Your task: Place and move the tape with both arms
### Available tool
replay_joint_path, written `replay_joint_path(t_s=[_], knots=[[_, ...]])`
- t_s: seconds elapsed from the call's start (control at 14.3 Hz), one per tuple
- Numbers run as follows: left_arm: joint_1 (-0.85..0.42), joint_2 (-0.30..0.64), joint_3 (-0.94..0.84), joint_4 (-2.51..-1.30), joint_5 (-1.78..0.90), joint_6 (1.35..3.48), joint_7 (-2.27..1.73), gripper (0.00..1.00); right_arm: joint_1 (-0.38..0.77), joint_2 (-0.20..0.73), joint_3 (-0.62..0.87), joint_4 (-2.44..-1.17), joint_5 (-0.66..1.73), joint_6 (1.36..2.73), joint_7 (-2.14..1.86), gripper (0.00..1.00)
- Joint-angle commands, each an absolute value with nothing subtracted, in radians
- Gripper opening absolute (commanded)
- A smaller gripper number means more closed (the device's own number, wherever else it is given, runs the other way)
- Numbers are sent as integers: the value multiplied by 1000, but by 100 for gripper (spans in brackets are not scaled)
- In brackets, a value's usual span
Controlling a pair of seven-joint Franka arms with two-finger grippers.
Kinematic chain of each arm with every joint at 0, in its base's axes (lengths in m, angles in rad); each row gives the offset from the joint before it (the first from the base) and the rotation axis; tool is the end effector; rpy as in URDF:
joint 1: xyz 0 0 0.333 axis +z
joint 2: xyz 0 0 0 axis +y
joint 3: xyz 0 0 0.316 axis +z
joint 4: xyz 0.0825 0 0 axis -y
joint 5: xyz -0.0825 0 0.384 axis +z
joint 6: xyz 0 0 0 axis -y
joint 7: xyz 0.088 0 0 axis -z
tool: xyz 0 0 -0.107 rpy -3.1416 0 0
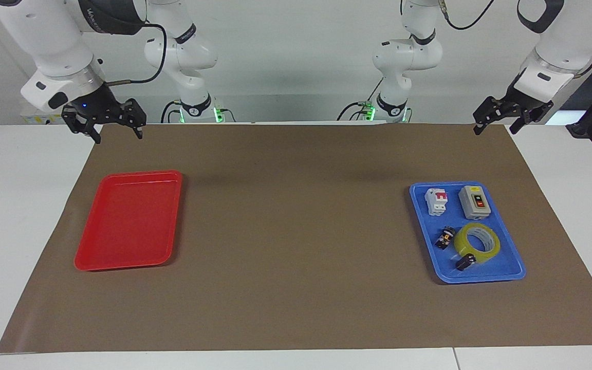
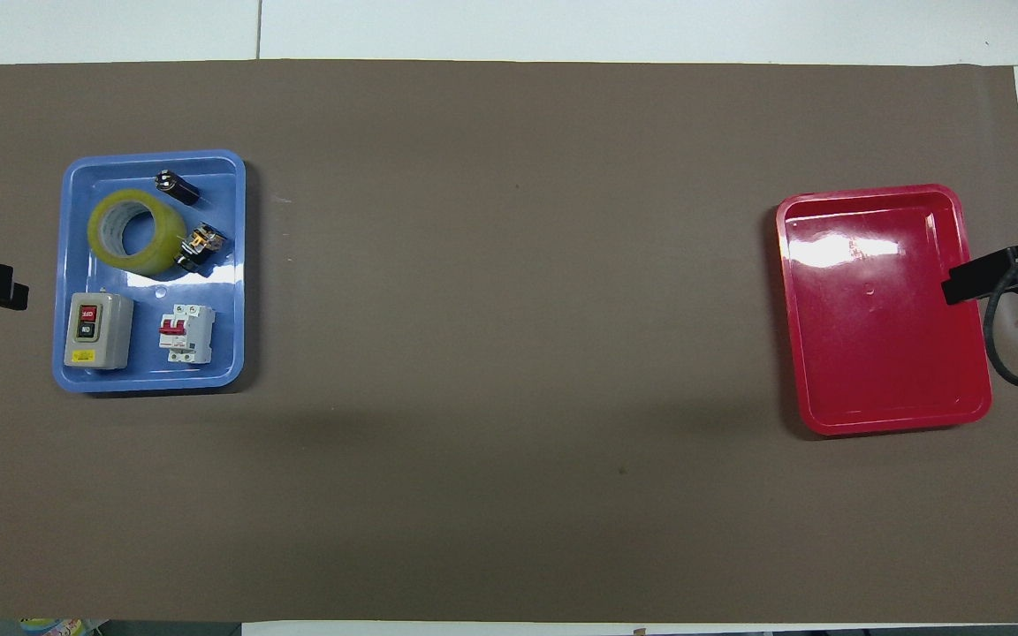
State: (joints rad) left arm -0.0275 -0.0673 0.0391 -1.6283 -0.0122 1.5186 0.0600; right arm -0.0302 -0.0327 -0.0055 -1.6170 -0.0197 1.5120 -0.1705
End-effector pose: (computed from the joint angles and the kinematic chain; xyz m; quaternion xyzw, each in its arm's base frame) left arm 0.5276 0.0055 0.6294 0.9994 -0.0245 -0.0209 0.0082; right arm 0.5368 -0.0214 0.6158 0.9970 0.0671 -0.0370 0.0060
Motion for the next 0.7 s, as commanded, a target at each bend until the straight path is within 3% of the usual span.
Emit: replay_joint_path(t_s=[0.0, 0.63], knots=[[-15, -74, 25, -1640, 6, 1549, 75, 100, -43, -37, -2, -1618, -2, 1523, -181, 100], [-22, -77, 23, -1643, 6, 1572, 37, 100, -43, -37, -2, -1618, -2, 1523, -183, 100]])
